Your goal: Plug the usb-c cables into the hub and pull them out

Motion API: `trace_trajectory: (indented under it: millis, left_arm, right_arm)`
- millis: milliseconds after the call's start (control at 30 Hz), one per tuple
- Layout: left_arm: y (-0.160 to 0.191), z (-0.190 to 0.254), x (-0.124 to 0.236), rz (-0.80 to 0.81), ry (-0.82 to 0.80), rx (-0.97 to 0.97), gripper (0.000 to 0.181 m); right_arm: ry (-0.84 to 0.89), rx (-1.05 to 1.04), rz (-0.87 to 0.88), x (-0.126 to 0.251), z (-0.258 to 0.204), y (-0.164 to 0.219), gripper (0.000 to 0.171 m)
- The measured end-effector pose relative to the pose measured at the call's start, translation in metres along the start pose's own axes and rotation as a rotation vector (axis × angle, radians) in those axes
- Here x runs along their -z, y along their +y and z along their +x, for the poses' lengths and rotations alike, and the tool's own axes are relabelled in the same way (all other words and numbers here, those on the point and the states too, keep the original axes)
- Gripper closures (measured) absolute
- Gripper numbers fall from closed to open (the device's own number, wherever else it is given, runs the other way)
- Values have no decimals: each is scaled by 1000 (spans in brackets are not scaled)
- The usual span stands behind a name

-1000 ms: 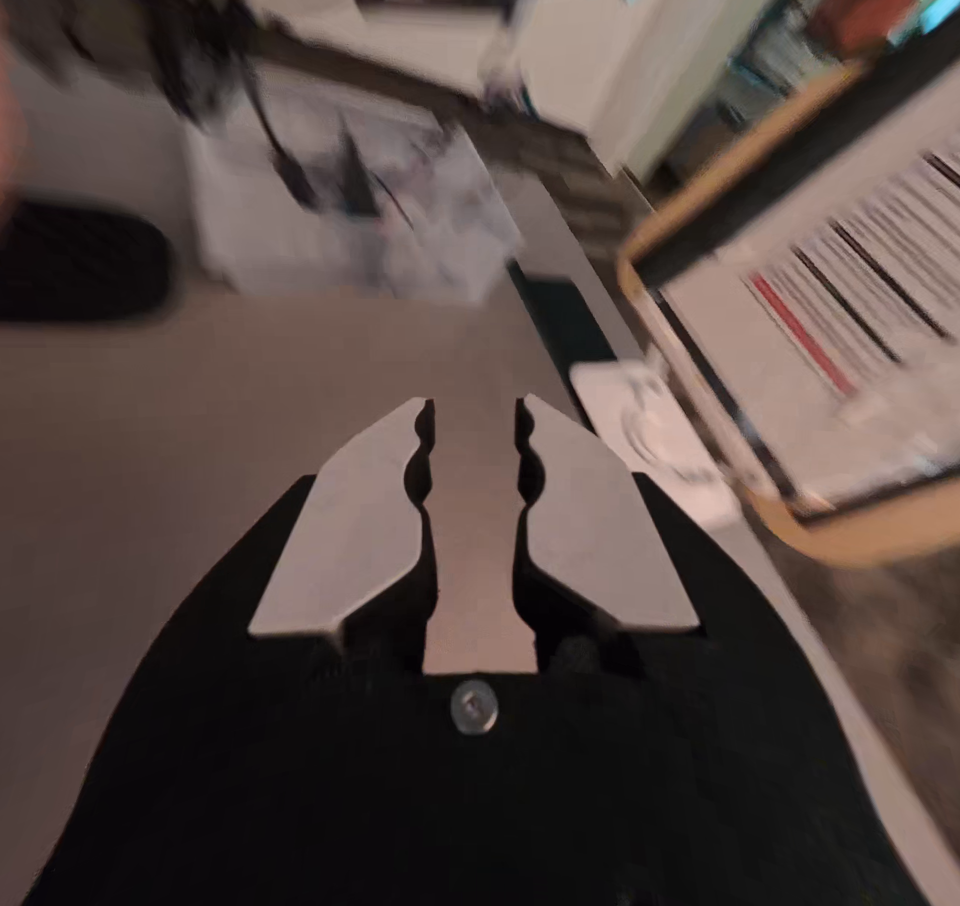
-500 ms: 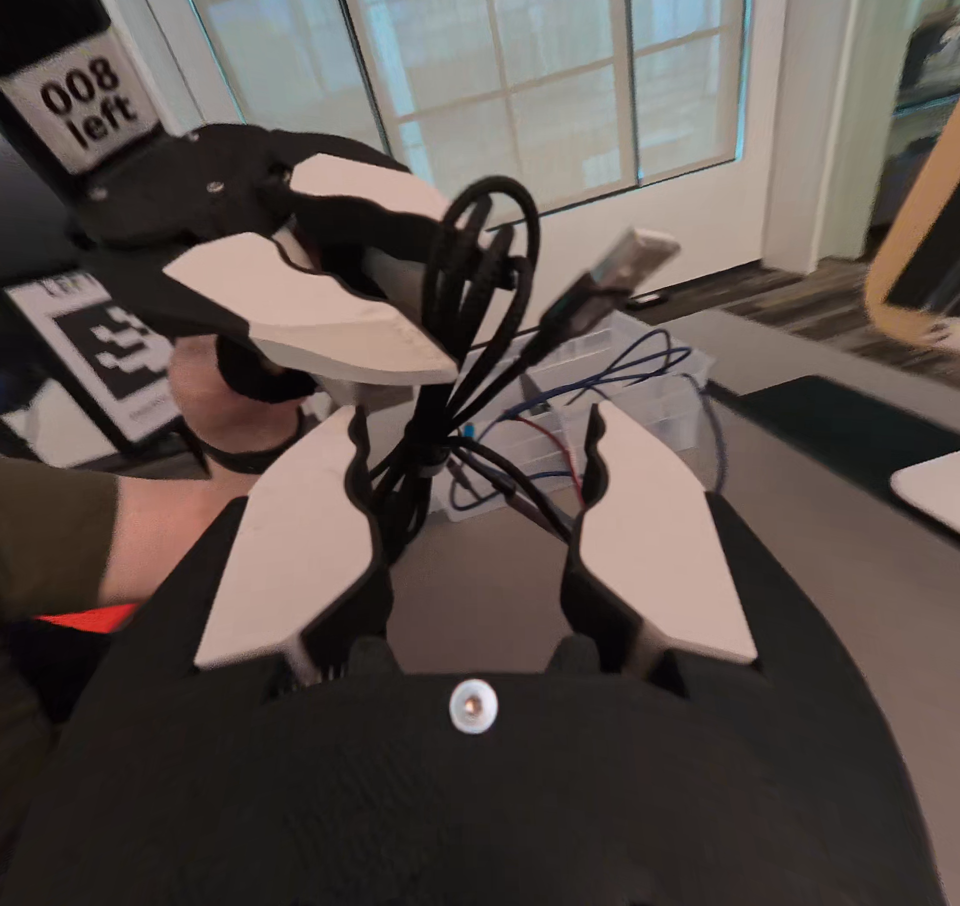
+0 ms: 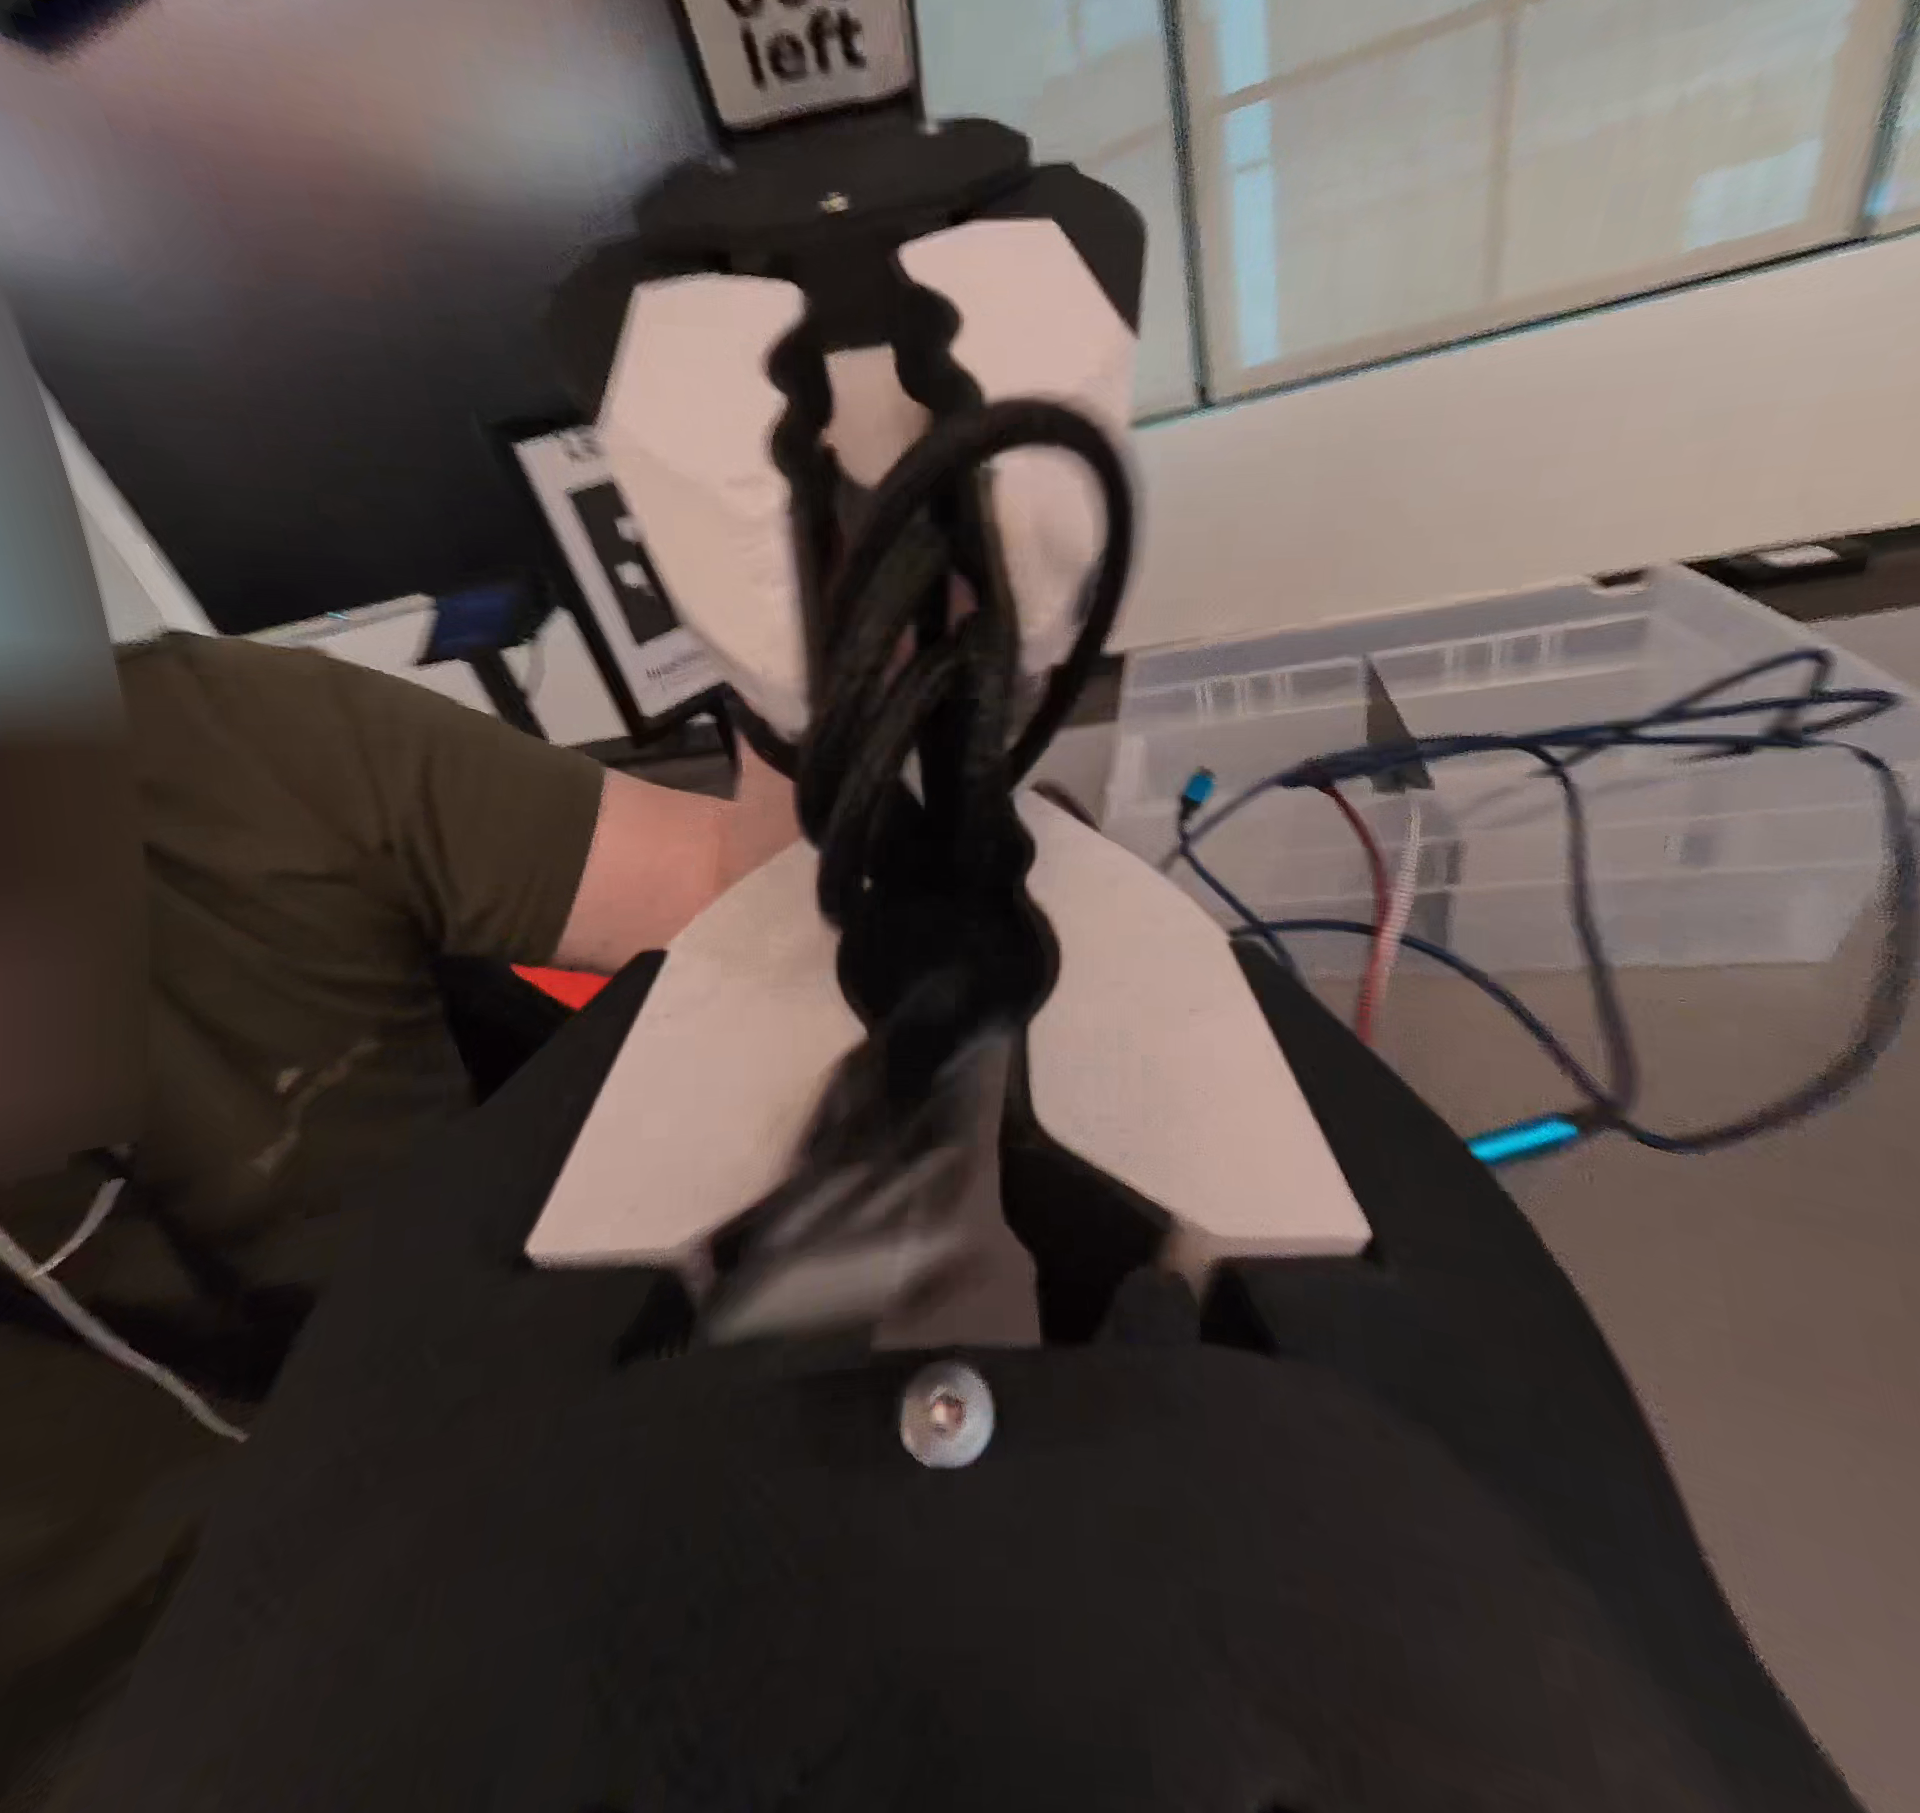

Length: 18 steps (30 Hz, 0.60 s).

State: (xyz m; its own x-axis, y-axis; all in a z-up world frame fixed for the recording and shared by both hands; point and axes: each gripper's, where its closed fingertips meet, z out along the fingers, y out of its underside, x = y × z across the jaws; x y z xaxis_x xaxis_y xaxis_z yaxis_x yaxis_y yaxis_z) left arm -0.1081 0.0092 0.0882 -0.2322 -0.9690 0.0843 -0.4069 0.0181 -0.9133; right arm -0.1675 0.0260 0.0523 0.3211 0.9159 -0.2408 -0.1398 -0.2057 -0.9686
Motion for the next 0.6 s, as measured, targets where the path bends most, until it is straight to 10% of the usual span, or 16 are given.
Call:
trace_trajectory:
  millis: [133,600]
  left_arm:
    - [-9,1,21,50,103,108,128]
    - [-1,-66,84,81,-120,134,126]
  right_arm:
    - [78,-9,-77,2,10,6,154]
    - [119,113,96,56,-30,-76,155]
